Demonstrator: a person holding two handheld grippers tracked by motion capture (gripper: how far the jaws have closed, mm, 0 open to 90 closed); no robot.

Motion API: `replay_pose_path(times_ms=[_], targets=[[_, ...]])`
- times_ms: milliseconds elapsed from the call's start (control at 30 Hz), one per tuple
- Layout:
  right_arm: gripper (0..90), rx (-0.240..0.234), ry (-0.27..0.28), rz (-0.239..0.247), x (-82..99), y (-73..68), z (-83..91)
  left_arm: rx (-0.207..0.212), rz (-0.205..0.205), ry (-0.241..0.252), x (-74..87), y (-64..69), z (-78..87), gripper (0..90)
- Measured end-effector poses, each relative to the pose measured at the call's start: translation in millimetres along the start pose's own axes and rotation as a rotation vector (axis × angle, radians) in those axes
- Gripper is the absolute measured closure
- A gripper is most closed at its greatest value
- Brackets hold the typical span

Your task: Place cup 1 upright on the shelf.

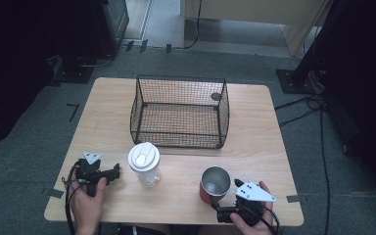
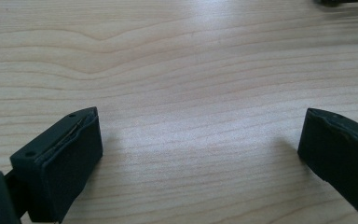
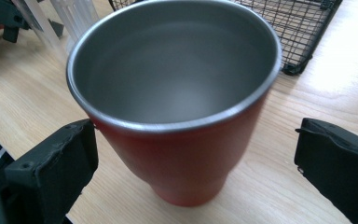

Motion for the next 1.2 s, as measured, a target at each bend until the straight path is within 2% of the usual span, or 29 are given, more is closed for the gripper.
replay_pose_path(times_ms=[133, 333, 500, 600, 700, 1033, 1200], targets=[[0.0, 0.001, 0.003, -0.008, -2.9, -5.3, -5.8, 0.000, 0.000, 0.000, 0.0, 0.0, 0.0, 0.4], [0.0, 0.032, -0.011, 0.000, -6.0, -9.1, -16.2, 0.000, 0.001, 0.001, 0.0, 0.0, 0.0, 0.4], [0.0, 0.060, -0.005, 0.002, -10.7, -9.5, -18.7, 0.000, 0.002, 0.002, -0.1, 0.1, -0.1, 0.4], [0.0, 0.061, 0.001, 0.007, -13.2, -11.6, -19.2, 0.000, 0.002, 0.001, -0.1, 0.2, -0.1, 0.4], [3.7, 0.076, 0.017, 0.005, -14.0, -10.9, -20.0, 0.000, 0.001, 0.001, -0.1, 0.1, -0.1, 0.4], [5.6, 0.080, 0.016, -0.020, -14.9, -11.8, -29.9, 0.000, 0.000, 0.000, 0.0, 0.0, 0.0, 0.4], [6.5, 0.106, 0.013, -0.010, -15.5, -13.0, -32.1, 0.000, 0.000, 0.000, 0.0, 0.0, 0.0, 0.4]])
Point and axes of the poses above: each handheld gripper's, and its own axes: z roughly backward along the jaws, x roughly out of its underside, y roughly to its right, the point moved 6 cm from there along -z, roughly forward along the jaws, and after that the axes turned 6 degrees about -x, right-handed, at the moved point
